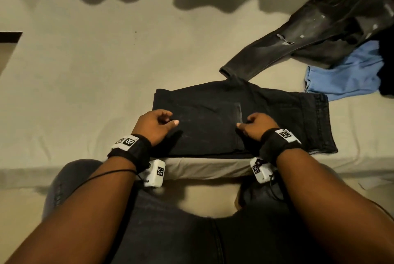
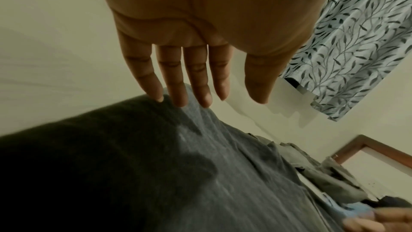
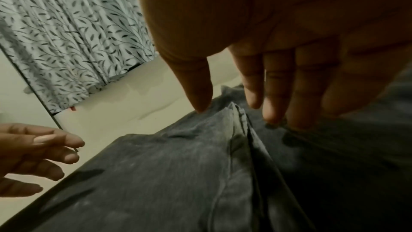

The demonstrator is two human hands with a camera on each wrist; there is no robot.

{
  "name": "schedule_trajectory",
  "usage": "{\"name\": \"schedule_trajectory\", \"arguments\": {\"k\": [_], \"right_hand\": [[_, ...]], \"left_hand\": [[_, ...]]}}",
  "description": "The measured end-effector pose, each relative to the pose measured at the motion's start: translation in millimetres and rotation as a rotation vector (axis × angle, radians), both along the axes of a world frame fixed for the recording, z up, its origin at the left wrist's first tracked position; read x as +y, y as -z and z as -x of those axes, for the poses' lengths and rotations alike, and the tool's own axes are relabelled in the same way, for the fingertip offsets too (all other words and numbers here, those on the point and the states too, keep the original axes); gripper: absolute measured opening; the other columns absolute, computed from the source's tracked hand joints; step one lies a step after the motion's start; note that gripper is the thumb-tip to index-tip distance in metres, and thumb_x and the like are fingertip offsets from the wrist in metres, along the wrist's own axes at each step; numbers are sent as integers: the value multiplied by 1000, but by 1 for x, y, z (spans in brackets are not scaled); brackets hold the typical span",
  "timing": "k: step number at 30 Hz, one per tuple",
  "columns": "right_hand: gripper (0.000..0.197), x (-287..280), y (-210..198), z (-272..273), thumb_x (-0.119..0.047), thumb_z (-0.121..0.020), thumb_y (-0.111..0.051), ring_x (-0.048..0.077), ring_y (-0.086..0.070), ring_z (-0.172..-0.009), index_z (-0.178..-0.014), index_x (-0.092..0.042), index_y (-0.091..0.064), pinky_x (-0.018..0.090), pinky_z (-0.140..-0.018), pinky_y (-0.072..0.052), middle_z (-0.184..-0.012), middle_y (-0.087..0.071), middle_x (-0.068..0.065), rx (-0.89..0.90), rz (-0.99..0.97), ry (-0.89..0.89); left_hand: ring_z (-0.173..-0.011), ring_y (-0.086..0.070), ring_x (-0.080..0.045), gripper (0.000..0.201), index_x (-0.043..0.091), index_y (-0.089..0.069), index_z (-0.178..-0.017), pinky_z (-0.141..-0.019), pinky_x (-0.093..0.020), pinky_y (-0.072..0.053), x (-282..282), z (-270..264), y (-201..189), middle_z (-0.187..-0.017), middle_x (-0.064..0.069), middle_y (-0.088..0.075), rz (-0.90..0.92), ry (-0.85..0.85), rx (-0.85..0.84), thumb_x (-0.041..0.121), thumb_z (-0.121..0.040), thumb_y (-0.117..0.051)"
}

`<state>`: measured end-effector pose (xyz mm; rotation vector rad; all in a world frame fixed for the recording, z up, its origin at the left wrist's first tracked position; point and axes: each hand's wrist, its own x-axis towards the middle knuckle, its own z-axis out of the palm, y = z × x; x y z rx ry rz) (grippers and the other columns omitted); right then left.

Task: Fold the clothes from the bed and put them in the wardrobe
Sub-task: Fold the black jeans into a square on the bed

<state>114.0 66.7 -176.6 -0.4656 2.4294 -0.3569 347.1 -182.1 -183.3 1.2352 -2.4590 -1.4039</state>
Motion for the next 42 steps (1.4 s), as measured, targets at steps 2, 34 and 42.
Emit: {"name": "schedule_trajectory", "arguments": {"k": [2, 34, 42], "right_hand": [[40, -11, -5, 10, -55, -85, -71, 24, -67, -95, -105, -20, -67, 37, -92, -53, -99, -72, 2, 59, 77, -6], [29, -31, 17, 43, -33, -87, -75, 27, -66, -106, -111, -15, -74, 35, -95, -51, -112, -72, 6, -219, 41, 11], [87, -6, 21, 44, -46, -78, -77, 37, -52, -128, -150, -25, -32, 44, -102, -45, -145, -50, 15, 130, -24, 99]], "left_hand": [[-90, -67, -5, 28, 28, -73, -107, -82, -17, -46, -9, 12, -2, -95, 12, -72, 24, 18, 4, 41, -83, -81], [-121, -56, -23, 55, 30, -58, -133, -104, -35, -44, -51, 79, 17, -139, -6, -48, 273, 85, -172, 50, -84, -75], [-153, -13, -34, 96, 41, -31, -153, -123, -54, -13, 13, 78, 32, -167, -6, -19, 515, 569, -362, 83, -72, -61]]}}
